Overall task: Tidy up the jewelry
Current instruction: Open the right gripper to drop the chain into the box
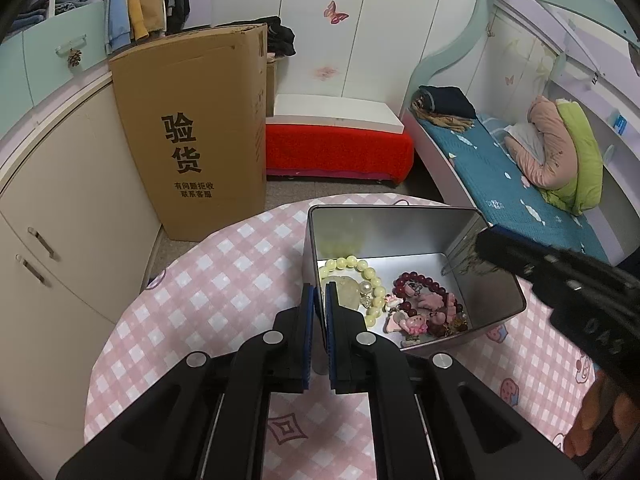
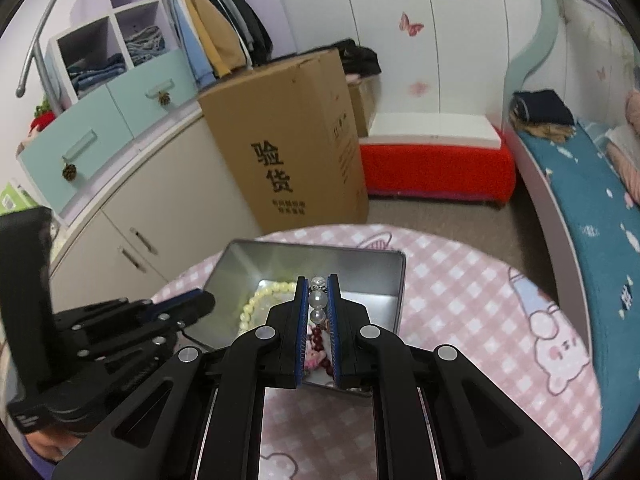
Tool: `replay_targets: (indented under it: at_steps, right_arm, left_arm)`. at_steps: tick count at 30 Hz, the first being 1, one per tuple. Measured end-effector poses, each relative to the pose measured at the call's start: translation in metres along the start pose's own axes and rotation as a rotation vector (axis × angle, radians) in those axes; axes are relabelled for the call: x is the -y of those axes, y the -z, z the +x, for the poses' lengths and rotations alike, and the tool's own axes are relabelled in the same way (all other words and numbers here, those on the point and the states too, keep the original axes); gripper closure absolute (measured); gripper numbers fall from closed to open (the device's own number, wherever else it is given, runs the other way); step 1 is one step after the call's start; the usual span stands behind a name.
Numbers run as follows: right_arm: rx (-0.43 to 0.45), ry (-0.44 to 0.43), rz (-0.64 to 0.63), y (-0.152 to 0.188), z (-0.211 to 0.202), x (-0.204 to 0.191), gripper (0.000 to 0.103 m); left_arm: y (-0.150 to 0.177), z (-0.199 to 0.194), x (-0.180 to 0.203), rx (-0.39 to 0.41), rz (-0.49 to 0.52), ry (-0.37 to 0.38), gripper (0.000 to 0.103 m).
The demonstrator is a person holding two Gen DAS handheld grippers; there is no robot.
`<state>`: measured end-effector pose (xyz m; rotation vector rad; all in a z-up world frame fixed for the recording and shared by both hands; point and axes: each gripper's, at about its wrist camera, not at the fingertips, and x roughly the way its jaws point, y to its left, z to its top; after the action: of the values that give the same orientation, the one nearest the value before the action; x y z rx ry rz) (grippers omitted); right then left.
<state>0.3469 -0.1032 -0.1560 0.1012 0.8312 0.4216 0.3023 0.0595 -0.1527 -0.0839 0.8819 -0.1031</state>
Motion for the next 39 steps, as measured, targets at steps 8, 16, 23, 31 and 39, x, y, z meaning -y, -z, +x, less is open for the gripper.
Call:
replay_targets:
  at_steps: [8,16,23,31,39]
  right_arm:
    - [-0.032,0.003,0.014,0.007,0.013,0.003,0.093]
    - [-0.035,-0.001,0.025,0.008,0.016,0.006,0.093]
    - [-0.022,-0.001,0.030,0.008,0.012,0.009,0.092]
    - [-0.004,-0.005,0.032,0.007,0.003,0.008,0.090]
    - [0.022,0.010,0.041,0.008,-0.013,0.008,0.066]
  left_arm:
    - [-0.001,-0.001,0.000,0.001,0.003,-0.004,0.099]
    - [-0.001,-0.001,0.000,0.001,0.003,-0.005,0.099]
    - [-0.002,-0.002,-0.002,0.002,0.007,-0.008,0.099]
    - [-0.003,-0.003,-0.002,0.001,0.007,-0.010,0.099]
    - [-0.003,-0.004,-0.005,0.008,0.003,-0.014,0.099]
